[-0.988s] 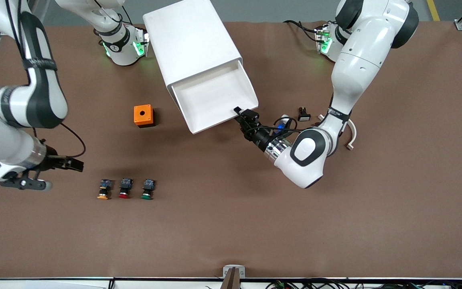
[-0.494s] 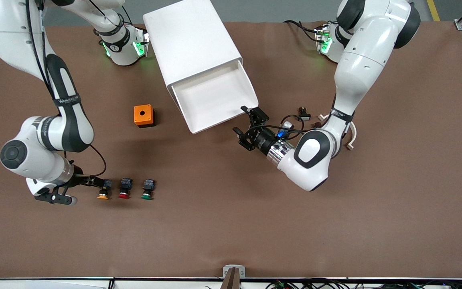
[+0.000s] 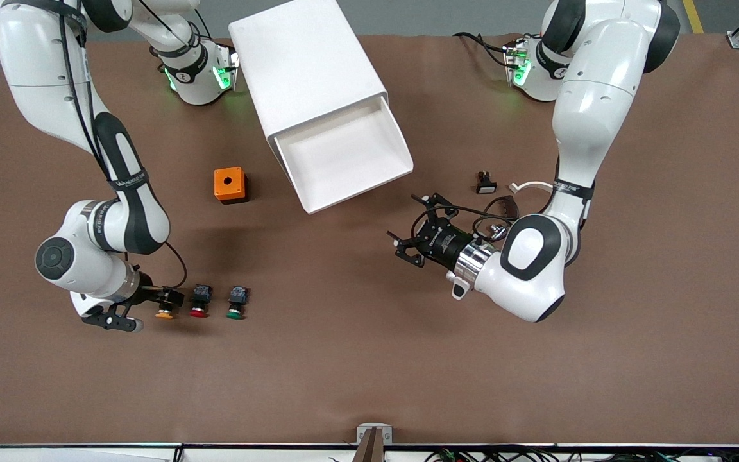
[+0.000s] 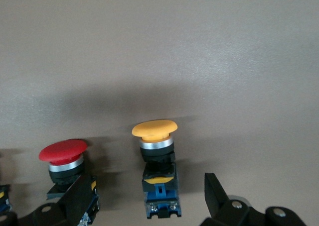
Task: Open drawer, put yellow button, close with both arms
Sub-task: 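Grasp the yellow button with the right gripper while the left gripper withdraws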
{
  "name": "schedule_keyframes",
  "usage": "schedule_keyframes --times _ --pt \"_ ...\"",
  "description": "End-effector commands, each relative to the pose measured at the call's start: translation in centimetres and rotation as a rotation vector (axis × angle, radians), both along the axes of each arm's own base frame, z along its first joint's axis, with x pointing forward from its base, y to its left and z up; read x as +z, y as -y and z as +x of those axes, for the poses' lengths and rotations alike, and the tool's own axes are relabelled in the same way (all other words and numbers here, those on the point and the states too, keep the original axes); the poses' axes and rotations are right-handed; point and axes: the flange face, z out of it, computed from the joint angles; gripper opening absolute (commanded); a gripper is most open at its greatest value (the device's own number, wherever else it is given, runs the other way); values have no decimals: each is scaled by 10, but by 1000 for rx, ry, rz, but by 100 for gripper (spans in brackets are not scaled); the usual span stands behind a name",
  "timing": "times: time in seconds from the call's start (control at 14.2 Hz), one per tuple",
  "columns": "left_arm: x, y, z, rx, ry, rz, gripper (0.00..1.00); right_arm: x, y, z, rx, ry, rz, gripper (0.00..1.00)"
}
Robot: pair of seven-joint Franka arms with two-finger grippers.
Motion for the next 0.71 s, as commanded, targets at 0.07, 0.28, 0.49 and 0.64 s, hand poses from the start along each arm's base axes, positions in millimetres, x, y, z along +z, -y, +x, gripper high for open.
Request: schedule_keyframes --times 0.07,0.28,0.49,0.64 --pt "50 5 3 -109 331 84 99 -11 5 2 3 -6 3 99" --pt "87 12 4 -187 555 215 99 -17 8 0 24 -16 2 85" --pt "110 27 -3 -302 753 386 99 -23 6 -5 26 -34 3 56" --pt "111 31 -4 -330 797 428 99 -23 5 -6 25 -42 4 15"
